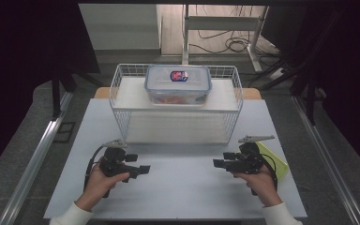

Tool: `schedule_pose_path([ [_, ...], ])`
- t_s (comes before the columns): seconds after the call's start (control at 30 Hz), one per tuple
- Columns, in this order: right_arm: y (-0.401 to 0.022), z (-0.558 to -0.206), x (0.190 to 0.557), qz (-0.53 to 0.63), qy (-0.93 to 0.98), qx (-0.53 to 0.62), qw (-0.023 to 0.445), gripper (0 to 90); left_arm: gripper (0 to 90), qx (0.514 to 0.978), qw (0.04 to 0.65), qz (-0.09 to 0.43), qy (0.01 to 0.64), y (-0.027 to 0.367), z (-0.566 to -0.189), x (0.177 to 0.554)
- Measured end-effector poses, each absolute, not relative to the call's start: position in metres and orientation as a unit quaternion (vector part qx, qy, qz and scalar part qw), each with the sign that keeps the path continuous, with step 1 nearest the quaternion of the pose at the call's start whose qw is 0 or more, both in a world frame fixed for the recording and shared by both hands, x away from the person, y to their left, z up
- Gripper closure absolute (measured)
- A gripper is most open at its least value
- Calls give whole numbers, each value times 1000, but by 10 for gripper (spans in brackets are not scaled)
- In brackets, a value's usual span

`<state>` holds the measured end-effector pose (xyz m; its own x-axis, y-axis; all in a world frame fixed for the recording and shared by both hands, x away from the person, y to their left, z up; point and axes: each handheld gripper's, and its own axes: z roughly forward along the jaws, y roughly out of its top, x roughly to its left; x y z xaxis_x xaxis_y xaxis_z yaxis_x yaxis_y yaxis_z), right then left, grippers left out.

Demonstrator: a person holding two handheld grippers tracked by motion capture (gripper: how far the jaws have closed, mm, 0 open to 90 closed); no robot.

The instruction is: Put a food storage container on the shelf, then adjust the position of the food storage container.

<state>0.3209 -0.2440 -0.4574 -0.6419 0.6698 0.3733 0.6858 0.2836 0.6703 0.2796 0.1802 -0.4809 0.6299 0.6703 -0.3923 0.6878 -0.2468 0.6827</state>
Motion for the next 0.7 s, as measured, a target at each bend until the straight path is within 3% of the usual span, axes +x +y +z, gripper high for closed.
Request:
schedule_pose_path([
  [0.23, -249, -457, 320, -416, -803, -426, 2, 334, 189, 795, 428, -7, 429, 180, -483, 278],
  [0.4, -261, -450, 317, -409, -806, -427, -25, 400, 189, 792, 431, -6, 432, 182, -483, 279],
  [0.47, -268, -447, 317, -407, -807, -428, -27, 486, 189, 793, 430, -6, 432, 183, -484, 279],
  [0.6, -284, -445, 318, -395, -809, -434, -35, 765, 189, 796, 429, -5, 427, 183, -485, 278],
  [0.7, -299, -443, 319, -376, -809, -448, -53, 885, 189, 796, 430, -5, 426, 182, -485, 278],
])
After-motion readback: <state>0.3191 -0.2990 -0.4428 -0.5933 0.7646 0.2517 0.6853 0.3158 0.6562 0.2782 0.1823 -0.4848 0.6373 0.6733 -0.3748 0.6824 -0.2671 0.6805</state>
